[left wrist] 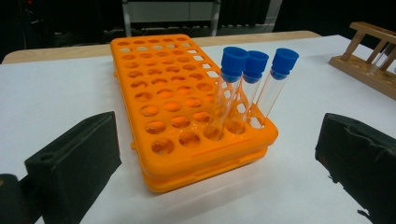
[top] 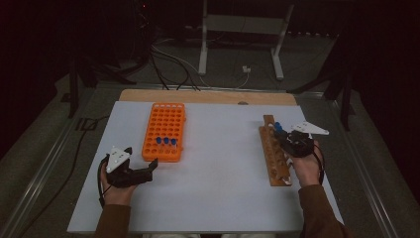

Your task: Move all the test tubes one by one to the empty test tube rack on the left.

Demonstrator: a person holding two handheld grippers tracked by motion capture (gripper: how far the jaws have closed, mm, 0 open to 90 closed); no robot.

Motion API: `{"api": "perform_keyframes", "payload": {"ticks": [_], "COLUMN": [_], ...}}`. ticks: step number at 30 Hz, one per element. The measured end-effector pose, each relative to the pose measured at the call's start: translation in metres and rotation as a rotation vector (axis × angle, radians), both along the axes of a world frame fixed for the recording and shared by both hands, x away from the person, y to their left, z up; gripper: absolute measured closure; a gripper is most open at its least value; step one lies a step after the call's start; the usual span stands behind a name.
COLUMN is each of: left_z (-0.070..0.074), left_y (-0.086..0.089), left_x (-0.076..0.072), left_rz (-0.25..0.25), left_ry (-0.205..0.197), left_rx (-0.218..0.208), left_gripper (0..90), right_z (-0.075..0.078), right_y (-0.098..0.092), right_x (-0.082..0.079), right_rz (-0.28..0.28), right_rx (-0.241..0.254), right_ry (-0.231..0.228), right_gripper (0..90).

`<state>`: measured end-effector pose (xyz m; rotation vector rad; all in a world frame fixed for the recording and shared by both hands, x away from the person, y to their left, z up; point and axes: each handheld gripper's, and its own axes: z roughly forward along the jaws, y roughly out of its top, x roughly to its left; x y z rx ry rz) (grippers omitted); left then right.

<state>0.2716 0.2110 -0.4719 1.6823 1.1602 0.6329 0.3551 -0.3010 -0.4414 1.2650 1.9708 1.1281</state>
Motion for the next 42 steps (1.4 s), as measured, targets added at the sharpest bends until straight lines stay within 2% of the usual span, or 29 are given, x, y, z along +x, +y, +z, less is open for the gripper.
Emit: {"api": "perform_keyframes", "payload": {"ticks": [6,16,25,32,42], "left_z": [0.0,0.0,-0.001,0.0,0.0], "left_y": [0.0,-0.001,-0.003,-0.003,-0.003], "left_x": [0.0,0.0,0.0,0.0,0.0], "left_rz": [0.0,-0.002,-0.009,-0.005,-0.011], "left_ry": [0.0,0.001,0.004,0.002,0.002], "left_rx": [0.0,0.004,0.012,0.011,0.011], "left_gripper": [0.7,0.8,0.8,0.8,0.8], "right_z": [0.009,0.025,0.042,0.043,0.039], "right_y": [-0.004,-0.005,-0.005,0.004,0.03], "right_x": [-0.002,-0.008,-0.013,-0.015,-0.017], "right_rz": [0.001,0.015,0.034,0.073,0.142], "right_rx": [0.027,0.021,0.043,0.048,0.056], "right_ry": [-0.012,-0.043,-0.08,-0.075,-0.066], "right_gripper": [77.0,76.9,76.9,76.9,76.9]}}
